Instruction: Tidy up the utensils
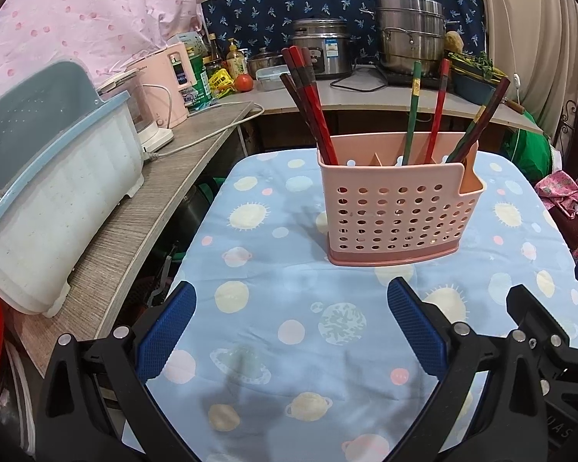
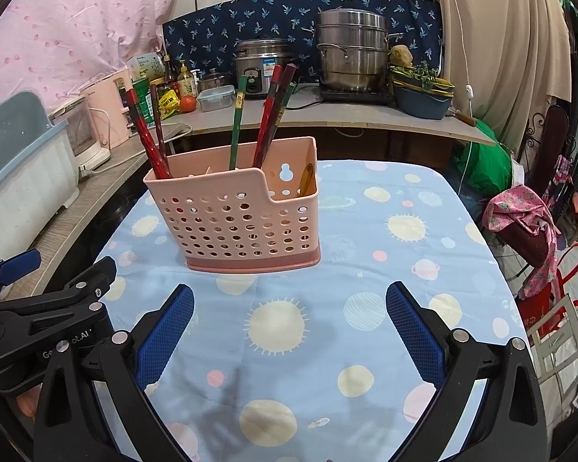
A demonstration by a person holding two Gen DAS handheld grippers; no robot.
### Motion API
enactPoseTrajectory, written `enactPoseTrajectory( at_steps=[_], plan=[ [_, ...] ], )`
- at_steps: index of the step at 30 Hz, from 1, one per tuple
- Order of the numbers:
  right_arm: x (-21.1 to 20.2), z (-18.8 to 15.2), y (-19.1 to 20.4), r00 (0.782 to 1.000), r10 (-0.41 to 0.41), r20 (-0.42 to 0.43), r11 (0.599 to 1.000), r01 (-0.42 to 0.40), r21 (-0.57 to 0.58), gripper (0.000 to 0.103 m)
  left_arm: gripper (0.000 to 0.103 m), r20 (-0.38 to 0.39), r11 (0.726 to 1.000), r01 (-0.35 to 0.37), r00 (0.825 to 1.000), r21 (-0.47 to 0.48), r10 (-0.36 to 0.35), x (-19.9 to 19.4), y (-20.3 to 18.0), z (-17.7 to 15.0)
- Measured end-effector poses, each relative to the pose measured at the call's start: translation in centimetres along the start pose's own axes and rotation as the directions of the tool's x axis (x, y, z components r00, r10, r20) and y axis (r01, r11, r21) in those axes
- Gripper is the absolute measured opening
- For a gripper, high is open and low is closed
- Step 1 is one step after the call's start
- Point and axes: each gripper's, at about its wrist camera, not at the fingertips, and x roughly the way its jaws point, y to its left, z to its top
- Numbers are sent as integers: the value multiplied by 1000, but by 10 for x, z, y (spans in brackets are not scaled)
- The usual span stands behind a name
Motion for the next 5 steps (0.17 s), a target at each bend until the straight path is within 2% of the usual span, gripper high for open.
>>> enactPoseTrajectory(
  at_steps=[5],
  plan=[
    [3, 1, 0, 1000, -5, -4, 1000, 5, -2, 96, 95, -7, 1000, 2, 1000, 7, -2, 5, -2, 1]
  ],
)
